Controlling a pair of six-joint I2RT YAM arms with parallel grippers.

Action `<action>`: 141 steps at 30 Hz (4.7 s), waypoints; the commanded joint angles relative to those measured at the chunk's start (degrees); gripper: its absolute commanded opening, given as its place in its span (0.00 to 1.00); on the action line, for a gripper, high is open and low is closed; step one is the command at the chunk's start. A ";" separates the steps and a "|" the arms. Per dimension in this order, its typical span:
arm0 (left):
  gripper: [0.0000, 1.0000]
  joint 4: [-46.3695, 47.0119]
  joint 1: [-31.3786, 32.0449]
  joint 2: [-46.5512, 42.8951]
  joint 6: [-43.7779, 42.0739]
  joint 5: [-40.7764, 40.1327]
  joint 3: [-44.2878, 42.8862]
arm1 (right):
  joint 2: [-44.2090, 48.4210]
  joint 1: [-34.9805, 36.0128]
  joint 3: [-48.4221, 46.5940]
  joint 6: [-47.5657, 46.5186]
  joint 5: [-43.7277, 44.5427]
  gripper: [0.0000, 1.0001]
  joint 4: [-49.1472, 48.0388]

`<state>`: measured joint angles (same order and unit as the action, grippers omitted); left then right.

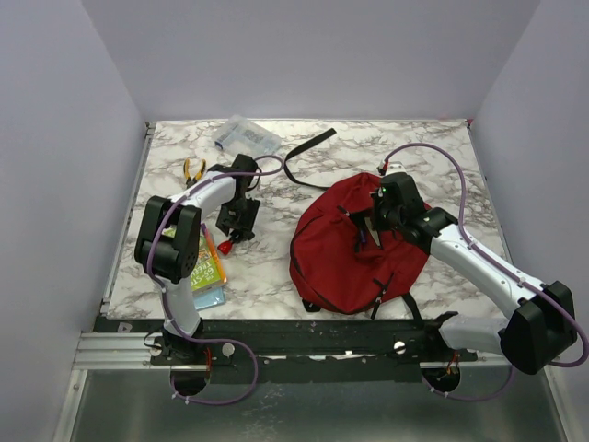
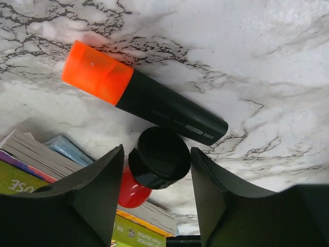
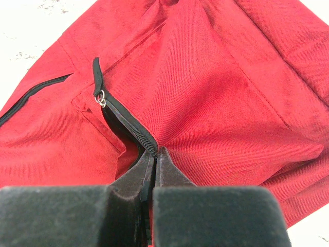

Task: Pack the student bag
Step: Pick up the stationery from the center of the board, then place the stationery in the student bag, then pick up the stationery from the center of the board.

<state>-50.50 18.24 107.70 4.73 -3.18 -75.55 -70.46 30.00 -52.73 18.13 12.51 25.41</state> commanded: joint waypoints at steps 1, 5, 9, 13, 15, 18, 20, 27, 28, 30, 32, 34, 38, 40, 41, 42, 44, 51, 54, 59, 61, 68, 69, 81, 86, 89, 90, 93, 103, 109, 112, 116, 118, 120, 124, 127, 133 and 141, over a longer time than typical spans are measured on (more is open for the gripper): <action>0.48 -1.38 0.89 0.44 -0.41 0.71 -1.80 | 0.41 0.28 0.12 0.04 -0.44 0.01 -1.45; 0.34 -1.97 1.62 0.24 -0.49 1.06 -2.20 | 0.58 0.32 0.58 -0.07 -0.73 0.01 -2.09; 0.19 -2.64 2.23 -1.25 -0.36 2.70 -2.98 | 0.22 0.32 -0.02 0.23 0.33 0.01 -0.78; 0.09 -1.83 2.83 -5.46 0.04 8.81 -2.65 | 0.32 0.31 0.48 -0.28 -0.79 0.01 -2.34; 0.08 -0.28 3.31 -8.01 0.23 12.85 -1.70 | -0.07 0.32 -0.18 -0.04 -0.22 0.01 -1.71; 0.00 4.11 4.50 -13.23 2.10 17.00 0.53 | -0.30 0.32 -0.14 -0.36 -1.57 0.01 -1.68; 0.00 9.19 5.99 -18.40 4.06 18.56 3.49 | -0.38 0.30 0.24 -0.10 -1.36 0.01 -1.59; 0.00 40.92 9.50 -36.33 33.88 26.47 22.18 | 0.99 0.30 0.48 0.15 -0.86 0.01 -2.07; 0.00 48.46 10.98 -38.37 42.77 26.14 28.23 | 1.14 0.28 0.64 0.01 -1.15 0.01 -2.29; 0.00 63.30 16.19 -41.23 56.16 20.03 36.64 | 1.11 0.32 0.65 0.04 -1.67 0.01 -2.30; 0.00 69.70 22.76 -40.96 64.13 12.71 39.16 | 1.12 0.31 0.65 -0.05 -2.20 0.01 -2.34; 0.00 70.81 27.72 -38.14 68.50 8.57 37.79 | 1.18 0.32 0.58 0.03 -2.64 0.01 -2.46; 0.00 78.58 34.18 -31.56 73.25 1.84 36.49 | 1.28 0.32 0.43 0.16 -2.67 0.01 -2.70; 0.00 80.42 36.65 -28.72 75.27 -2.75 35.93 | 1.53 0.32 0.11 0.40 -1.87 0.01 -2.37; 0.00 80.55 37.61 -27.00 76.11 -4.56 35.26 | 1.77 0.32 0.01 0.50 -1.22 0.01 -2.13; 0.00 80.87 38.23 -25.30 76.59 -5.55 34.47 | 1.96 0.31 -0.08 0.40 -0.93 0.01 -2.12; 0.00 84.89 39.00 -20.93 77.18 -6.58 33.81 | 2.52 0.31 -0.24 0.33 -0.94 0.01 -2.21; 0.00 107.83 41.40 -6.80 81.27 -12.48 31.70 | 3.66 0.32 -0.42 0.21 -2.21 0.01 -2.15; 0.00 107.85 41.63 -3.20 84.14 -14.25 30.42 | 3.97 0.27 -0.47 0.22 -2.43 0.01 -2.26; 0.00 107.91 40.89 0.97 85.06 -17.44 27.68 | 4.14 0.28 -0.13 0.32 -3.13 0.01 -2.35; 0.00 107.68 39.86 2.87 88.09 -17.48 26.47 | 4.52 0.32 -0.05 0.24 -2.34 0.01 -2.21; 0.00 106.13 37.03 7.22 93.30 -16.77 22.21 | 4.89 0.30 0.17 0.19 -1.91 0.01 -2.29; 0.00 105.72 36.84 7.43 93.28 -16.62 21.53 | 4.71 0.30 0.28 0.24 -2.10 0.01 -2.36; 0.14 88.49 36.96 8.49 101.14 -11.56 14.58 | 3.54 0.32 -0.02 0.18 -1.82 0.01 -2.16; 0.33 82.20 36.96 7.56 101.53 -7.05 13.68 | 3.48 0.30 -0.08 0.19 -1.73 0.01 -2.29; 0.39 81.46 36.96 7.07 101.49 -5.50 13.67 | 3.28 0.32 -0.13 0.16 -1.87 0.01 -2.29; 0.42 81.20 36.91 6.81 101.29 -5.09 13.76 | 3.23 0.32 -0.11 0.18 -1.89 0.01 -2.29; 0.47 80.13 36.96 5.71 101.34 -4.48 14.43 | 3.25 0.32 0.01 0.19 -1.80 0.01 -2.41; 0.66 79.06 36.88 3.57 105.28 -1.29 16.25 | 3.46 0.26 0.10 0.19 -1.64 0.01 -2.33; 0.66 79.15 36.78 0.28 104.55 -0.30 18.79 | 3.57 0.32 0.04 0.22 -1.28 0.01 -1.94; 0.66 79.24 36.74 -2.33 103.04 0.50 21.59 | 3.80 0.32 0.10 0.17 -1.32 0.00 -2.21; 0.70 79.83 36.78 -6.65 101.09 1.75 25.84 | 3.42 0.32 0.07 0.24 -1.63 0.01 -2.28; 0.71 79.93 36.78 -9.02 99.10 2.31 27.90 | 3.43 0.32 0.07 0.18 -1.66 0.01 -2.29; 0.71 79.99 36.70 -11.70 97.67 2.52 30.58 | 3.56 0.32 0.08 0.21 -1.67 0.01 -2.37; 0.69 80.03 35.16 -18.21 91.86 1.58 35.94 | 3.51 0.30 0.31 0.30 -1.67 0.01 -2.29; 0.66 79.03 32.79 -24.50 83.70 2.17 39.67 | 3.40 0.32 0.36 0.25 -1.68 0.01 -2.17; 0.67 61.55 25.79 -38.88 72.65 -2.05 45.61 | 3.58 0.31 0.40 0.15 -1.64 0.01 -2.30; 0.91 20.08 18.29 -47.99 66.90 -25.61 35.46 | 3.10 0.30 0.13 -0.12 -2.10 0.01 -1.88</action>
<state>-5.91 40.47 62.06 76.47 -14.96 -35.57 -67.81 29.93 -52.31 18.02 11.09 25.80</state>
